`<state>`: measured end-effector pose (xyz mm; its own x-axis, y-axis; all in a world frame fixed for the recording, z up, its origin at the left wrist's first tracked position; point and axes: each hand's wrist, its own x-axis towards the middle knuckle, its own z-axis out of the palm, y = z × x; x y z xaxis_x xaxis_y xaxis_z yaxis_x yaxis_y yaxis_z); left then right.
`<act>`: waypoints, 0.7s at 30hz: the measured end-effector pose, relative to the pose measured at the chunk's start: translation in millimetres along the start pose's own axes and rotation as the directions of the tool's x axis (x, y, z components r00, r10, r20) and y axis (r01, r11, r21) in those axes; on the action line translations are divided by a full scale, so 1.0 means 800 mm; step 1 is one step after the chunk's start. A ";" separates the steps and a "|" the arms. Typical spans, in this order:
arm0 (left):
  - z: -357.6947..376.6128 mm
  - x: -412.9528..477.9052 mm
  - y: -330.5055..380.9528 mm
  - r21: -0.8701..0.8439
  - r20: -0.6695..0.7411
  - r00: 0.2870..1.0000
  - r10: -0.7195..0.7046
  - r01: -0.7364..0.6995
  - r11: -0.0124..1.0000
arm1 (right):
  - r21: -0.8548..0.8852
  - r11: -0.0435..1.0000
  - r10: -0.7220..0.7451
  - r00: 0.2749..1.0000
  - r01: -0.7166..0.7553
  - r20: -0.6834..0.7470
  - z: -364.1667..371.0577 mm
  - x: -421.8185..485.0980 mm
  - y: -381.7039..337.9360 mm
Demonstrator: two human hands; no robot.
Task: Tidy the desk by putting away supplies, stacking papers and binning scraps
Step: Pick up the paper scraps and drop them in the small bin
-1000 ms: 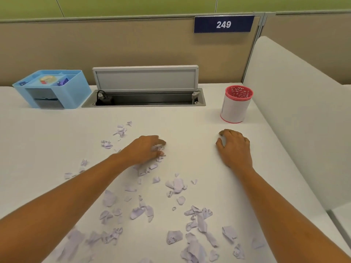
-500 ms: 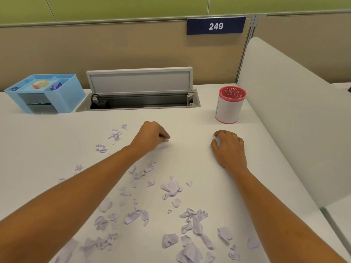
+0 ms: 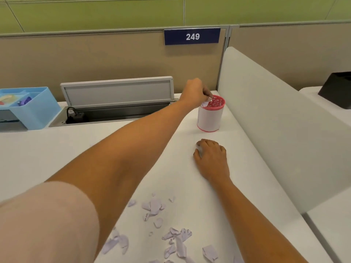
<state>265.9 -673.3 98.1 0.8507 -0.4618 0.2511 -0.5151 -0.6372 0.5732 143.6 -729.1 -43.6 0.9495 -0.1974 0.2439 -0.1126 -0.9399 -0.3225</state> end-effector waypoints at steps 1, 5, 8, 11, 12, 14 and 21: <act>0.004 0.010 0.004 0.007 -0.003 1.000 -0.003 0.003 1.000 | 0.000 1.000 0.000 1.000 0.000 -0.003 0.000 0.000 0.000; 0.020 0.035 0.007 0.037 0.030 0.998 -0.061 0.060 0.998 | 0.013 1.000 -0.001 1.000 0.001 -0.013 0.003 0.001 0.001; 0.025 0.038 0.009 0.053 0.092 0.994 -0.052 0.048 0.997 | 0.006 1.000 -0.002 1.000 0.002 -0.007 0.004 0.001 0.002; 0.024 0.034 0.012 0.056 0.109 0.994 -0.022 0.016 0.998 | 0.016 1.000 -0.001 1.000 0.001 -0.008 0.003 0.001 0.002; 0.024 0.032 0.013 0.048 0.106 0.994 -0.013 0.008 0.999 | 0.017 1.000 0.001 1.000 0.000 -0.008 0.003 0.001 0.001; 0.023 0.026 0.013 0.028 0.089 0.996 -0.003 0.001 1.000 | 0.016 1.000 0.006 1.000 -0.005 -0.004 0.003 0.000 0.001; 0.018 -0.037 -0.019 -0.119 -0.035 0.998 -0.052 0.047 0.992 | 0.009 1.000 0.004 1.000 -0.003 -0.006 -0.001 0.000 0.001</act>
<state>246.8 -659.0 70.9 0.8792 -0.4067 0.2480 -0.4584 -0.5805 0.6730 143.0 -729.7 -43.3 0.9473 -0.2024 0.2484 -0.1133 -0.9367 -0.3312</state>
